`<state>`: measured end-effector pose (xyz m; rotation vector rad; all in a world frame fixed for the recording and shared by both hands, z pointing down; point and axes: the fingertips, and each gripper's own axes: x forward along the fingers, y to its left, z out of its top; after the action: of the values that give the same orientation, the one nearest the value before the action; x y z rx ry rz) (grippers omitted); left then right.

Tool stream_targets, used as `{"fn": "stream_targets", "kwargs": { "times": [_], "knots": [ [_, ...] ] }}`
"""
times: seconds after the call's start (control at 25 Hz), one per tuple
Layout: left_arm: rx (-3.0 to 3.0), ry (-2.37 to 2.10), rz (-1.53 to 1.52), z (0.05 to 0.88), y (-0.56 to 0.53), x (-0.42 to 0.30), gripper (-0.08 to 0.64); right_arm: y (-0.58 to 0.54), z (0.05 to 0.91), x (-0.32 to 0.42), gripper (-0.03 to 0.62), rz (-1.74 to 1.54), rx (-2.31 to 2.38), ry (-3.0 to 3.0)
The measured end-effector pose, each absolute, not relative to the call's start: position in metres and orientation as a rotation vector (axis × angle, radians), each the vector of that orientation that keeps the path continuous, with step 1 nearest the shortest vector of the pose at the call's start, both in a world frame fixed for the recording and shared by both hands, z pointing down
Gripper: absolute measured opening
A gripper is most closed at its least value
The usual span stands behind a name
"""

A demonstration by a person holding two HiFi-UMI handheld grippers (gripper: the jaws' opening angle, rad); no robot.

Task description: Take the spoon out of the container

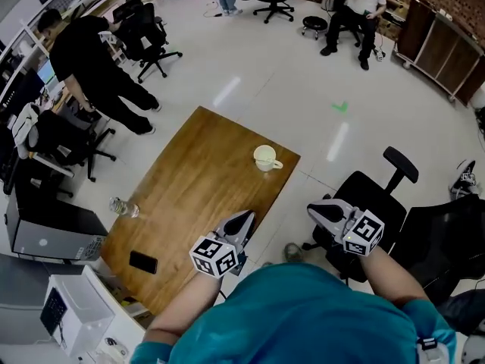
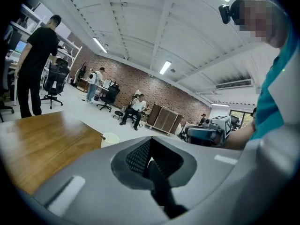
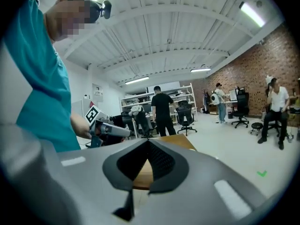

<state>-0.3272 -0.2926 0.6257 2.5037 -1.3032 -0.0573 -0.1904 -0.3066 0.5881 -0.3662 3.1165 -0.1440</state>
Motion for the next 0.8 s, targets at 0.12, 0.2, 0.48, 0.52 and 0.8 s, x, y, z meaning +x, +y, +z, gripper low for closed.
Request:
{"fn": "stream_targets", "kwargs": {
  "times": [0.12, 0.2, 0.48, 0.52, 0.8],
  "knots": [
    [2.424, -1.335, 0.013, 0.645, -0.344, -0.321, 0.0, -0.354, 0.592, -0.177, 0.002, -0.192, -0.356, 3.089],
    [2.369, -1.37, 0.071, 0.657, -0.371, -0.313, 0.0, -0.379, 0.595, -0.167, 0.002, -0.2, -0.312, 3.086],
    [2.143, -1.433, 0.204, 0.702, -0.464, -0.298, 0.075, -0.462, 0.607, -0.15, 0.002, -0.212, -0.159, 3.1],
    [2.084, -1.433, 0.226, 0.713, -0.477, -0.304, 0.092, -0.471, 0.609, -0.151, 0.002, -0.204, -0.148, 3.094],
    [1.738, -1.289, 0.202, 0.775, -0.569, -0.356, 0.174, -0.519, 0.62, -0.167, 0.002, -0.32, -0.244, 3.109]
  ]
}}
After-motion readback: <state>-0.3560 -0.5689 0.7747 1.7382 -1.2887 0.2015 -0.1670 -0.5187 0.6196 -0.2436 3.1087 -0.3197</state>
